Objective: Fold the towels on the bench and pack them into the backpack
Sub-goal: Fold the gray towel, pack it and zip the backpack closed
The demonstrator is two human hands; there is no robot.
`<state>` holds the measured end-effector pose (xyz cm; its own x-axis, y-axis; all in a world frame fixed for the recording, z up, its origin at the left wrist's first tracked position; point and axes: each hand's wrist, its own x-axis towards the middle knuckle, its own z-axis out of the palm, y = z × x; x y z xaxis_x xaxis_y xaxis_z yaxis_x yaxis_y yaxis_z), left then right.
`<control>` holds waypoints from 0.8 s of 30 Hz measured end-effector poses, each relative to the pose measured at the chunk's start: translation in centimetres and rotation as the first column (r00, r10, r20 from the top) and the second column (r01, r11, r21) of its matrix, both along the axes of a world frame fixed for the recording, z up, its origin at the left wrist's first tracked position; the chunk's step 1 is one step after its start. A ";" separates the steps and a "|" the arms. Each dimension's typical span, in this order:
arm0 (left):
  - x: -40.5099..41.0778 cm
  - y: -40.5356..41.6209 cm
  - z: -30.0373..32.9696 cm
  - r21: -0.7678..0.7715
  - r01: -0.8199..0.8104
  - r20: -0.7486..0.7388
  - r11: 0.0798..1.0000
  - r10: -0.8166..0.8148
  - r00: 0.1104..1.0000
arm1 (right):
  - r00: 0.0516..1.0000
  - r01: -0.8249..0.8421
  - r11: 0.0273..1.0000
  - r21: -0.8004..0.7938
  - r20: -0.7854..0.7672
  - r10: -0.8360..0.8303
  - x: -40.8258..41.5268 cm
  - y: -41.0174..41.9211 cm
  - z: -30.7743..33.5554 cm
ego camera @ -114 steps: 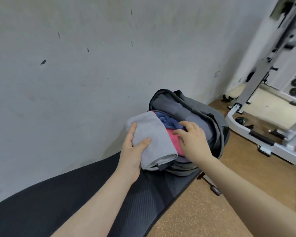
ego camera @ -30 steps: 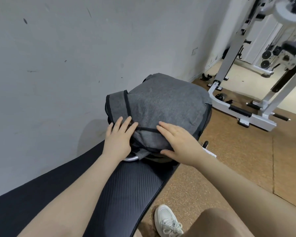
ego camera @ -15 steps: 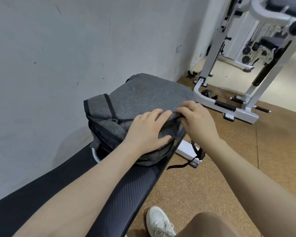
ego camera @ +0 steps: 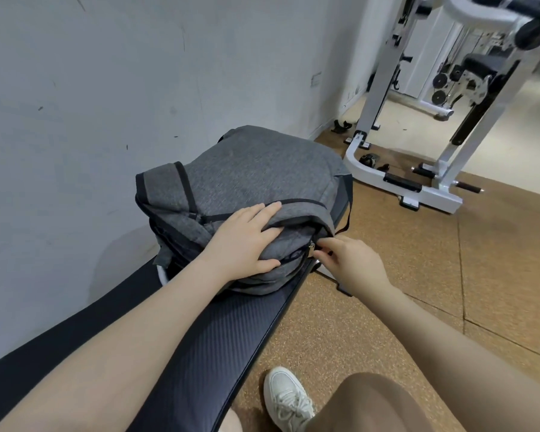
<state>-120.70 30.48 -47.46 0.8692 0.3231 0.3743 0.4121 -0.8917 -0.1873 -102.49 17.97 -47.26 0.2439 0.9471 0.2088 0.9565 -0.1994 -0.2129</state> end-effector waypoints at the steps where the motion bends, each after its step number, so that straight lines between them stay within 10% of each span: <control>1: -0.1 0.1 -0.1 -0.016 0.005 0.019 1.000 -0.005 1.000 | 0.993 0.060 0.992 -0.110 -0.099 -0.071 -0.3 0.4 -0.4; 7: -0.3 0.1 -0.3 -0.117 0.023 0.045 0.993 -0.018 0.999 | 0.838 0.205 0.975 -0.085 -0.500 -0.219 -2.8 1.5 -1.6; 17: -4.9 0.4 2.0 -0.080 0.137 0.005 0.987 -0.137 0.991 | 0.997 0.049 0.995 -0.090 0.061 -0.044 -4.5 -0.9 1.9; 24: -5.3 -0.3 1.3 -0.048 0.194 -0.047 0.980 -0.196 0.979 | 0.999 -0.039 0.995 -0.088 -0.004 0.039 -8.0 -1.5 0.4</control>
